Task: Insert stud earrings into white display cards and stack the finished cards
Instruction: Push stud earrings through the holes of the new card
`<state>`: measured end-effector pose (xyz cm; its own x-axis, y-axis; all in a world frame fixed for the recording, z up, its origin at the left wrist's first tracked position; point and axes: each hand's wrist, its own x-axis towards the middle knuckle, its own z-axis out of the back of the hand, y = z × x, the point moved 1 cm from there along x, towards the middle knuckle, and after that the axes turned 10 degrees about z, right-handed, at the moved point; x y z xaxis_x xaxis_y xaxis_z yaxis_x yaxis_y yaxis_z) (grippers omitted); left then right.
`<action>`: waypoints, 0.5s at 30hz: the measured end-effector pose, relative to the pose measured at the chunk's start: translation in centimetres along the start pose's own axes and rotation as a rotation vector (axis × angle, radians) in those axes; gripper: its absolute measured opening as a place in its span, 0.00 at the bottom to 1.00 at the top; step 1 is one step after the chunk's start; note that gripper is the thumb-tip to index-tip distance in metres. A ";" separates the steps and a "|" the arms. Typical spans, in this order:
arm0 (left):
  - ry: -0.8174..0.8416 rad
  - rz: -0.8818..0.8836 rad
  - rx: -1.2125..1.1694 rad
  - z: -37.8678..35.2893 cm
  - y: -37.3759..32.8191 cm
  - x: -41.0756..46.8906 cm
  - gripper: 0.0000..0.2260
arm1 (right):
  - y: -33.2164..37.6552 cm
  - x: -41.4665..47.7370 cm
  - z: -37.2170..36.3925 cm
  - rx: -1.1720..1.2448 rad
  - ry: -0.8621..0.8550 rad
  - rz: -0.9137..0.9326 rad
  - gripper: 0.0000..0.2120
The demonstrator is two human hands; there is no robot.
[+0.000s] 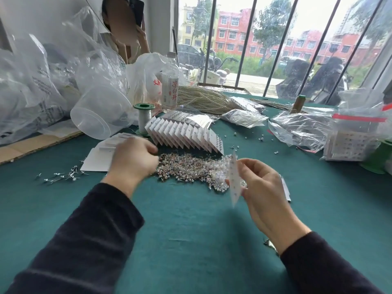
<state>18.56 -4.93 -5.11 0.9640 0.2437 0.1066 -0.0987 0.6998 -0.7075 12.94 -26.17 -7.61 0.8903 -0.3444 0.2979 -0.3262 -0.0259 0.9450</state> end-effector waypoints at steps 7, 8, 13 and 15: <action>0.155 0.206 0.116 -0.3 1.9 1.2 0.08 | 0.4 -0.4 0.7 0.711 0.139 -0.502 0.10; 0.115 0.170 0.163 -0.4 1.7 1.3 0.08 | 0.3 -0.5 0.8 0.729 0.136 -0.517 0.12; -0.005 0.018 0.249 -0.5 1.0 0.8 0.04 | 0.2 -0.4 1.0 0.789 0.144 -0.582 0.12; -0.003 -0.056 0.052 -0.1 0.1 0.4 0.04 | 0.1 -0.4 1.0 0.797 0.159 -0.600 0.11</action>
<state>18.95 -4.87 -5.22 0.9677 0.2046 0.1472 -0.0571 0.7466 -0.6628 12.24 -27.02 -7.73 0.9900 0.0593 -0.1277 0.1244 -0.7932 0.5961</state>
